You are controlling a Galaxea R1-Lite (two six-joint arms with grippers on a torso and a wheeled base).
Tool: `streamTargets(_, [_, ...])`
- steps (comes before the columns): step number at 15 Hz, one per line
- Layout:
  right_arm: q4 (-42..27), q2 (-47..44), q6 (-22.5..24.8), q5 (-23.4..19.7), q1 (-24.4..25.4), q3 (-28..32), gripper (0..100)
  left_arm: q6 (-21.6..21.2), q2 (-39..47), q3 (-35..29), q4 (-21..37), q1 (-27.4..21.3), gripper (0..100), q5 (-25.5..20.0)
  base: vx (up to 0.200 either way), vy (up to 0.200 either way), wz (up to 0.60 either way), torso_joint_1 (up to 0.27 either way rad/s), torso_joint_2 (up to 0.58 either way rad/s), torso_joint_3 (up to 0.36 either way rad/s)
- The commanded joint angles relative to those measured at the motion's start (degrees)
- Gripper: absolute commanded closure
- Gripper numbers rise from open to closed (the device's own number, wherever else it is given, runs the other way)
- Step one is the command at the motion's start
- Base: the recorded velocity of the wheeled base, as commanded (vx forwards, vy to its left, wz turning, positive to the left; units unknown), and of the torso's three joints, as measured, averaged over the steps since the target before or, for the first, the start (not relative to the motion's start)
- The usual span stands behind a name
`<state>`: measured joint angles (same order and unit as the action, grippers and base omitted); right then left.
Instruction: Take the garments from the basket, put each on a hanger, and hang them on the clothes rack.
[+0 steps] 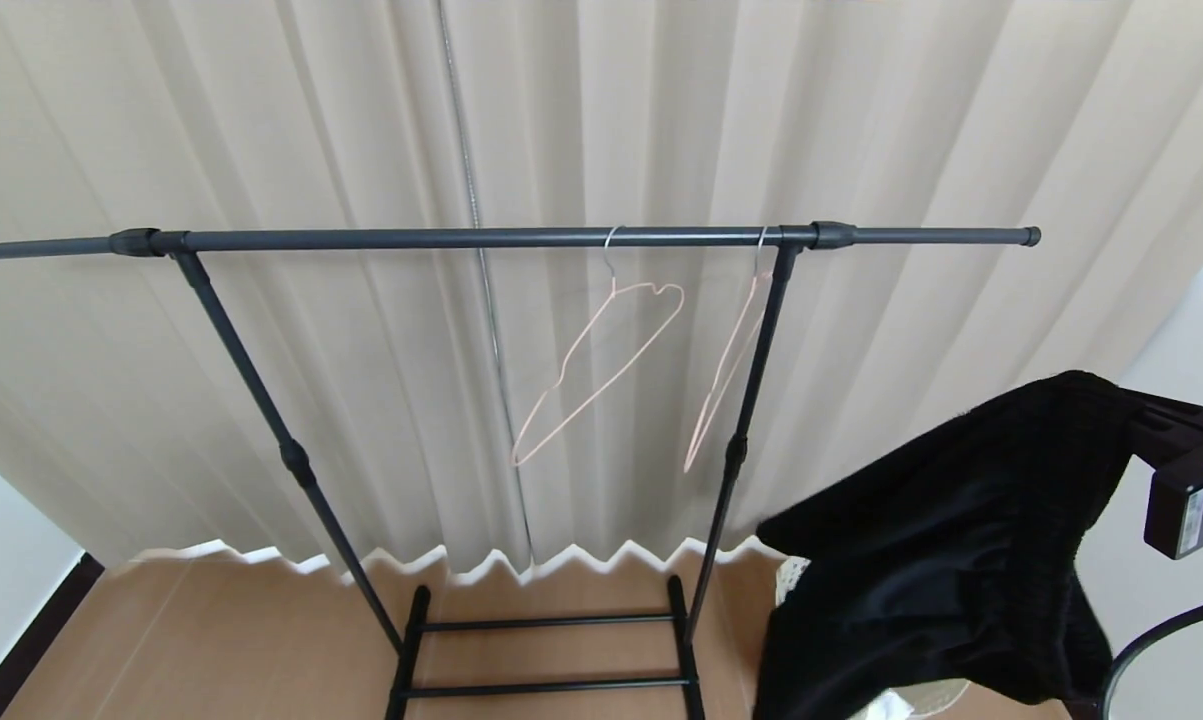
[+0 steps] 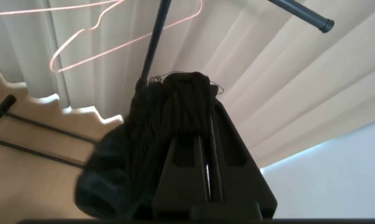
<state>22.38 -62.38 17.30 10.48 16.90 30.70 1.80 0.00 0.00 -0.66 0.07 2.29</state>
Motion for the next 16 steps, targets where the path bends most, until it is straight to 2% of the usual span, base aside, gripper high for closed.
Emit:
streamTargets(1, [0.03,0.06,0.02,-0.02,-0.02,-0.02,100,0.04,0.0,0.0,-0.04,0.01,0,0.08,0.0,0.0,0.0,0.0,0.0,0.0])
streamTargets(4, [0.12,0.33,0.02,-0.11,0.33,-0.9,100,-0.13,0.0,0.0,-0.04,0.01,0,-0.01,0.0,0.0,0.0,0.0,0.0,0.0])
streamTargets(7, [-0.06,-0.02,1.16,-2.66,2.26,-1.78,100,-0.4,0.09,0.0,0.04,0.01,0,-0.18,0.0,0.0,0.0,0.0,0.0,0.0])
streamTargets(9, [-0.94,-0.2,1.16,-2.84,9.21,-1.78,100,-4.35,2.02,0.0,0.31,-0.42,0,-0.36,0.0,0.0,0.0,0.0,0.0,0.0])
streamTargets(10, [-1.29,-0.29,0.54,-2.84,10.35,-1.78,100,-4.62,3.16,0.0,0.31,-0.42,0,-0.27,0.0,0.0,0.0,0.0,0.0,0.0])
streamTargets(11, [-4.1,-1.87,-3.24,-2.84,12.72,-0.81,100,-4.62,9.49,0.0,0.31,-0.25,0,-0.18,0.0,0.0,0.0,0.0,0.0,0.0])
streamTargets(12, [-5.16,-3.98,-4.38,-3.01,13.6,1.3,100,-4.88,13.54,0.0,0.31,-0.16,0,-0.01,0.0,0.0,0.0,0.0,0.0,0.0])
streamTargets(15, [-5.42,-11.54,-7.1,-3.1,14.04,8.15,100,-6.55,17.93,0.0,0.31,-0.34,0,-0.45,0.0,0.0,0.0,0.0,0.0,0.0])
streamTargets(16, [-5.42,-14.79,-9.92,-3.01,15.27,10.79,100,-7.08,18.63,0.0,0.31,-0.6,0,-0.53,0.0,0.0,0.0,0.0,0.0,0.0])
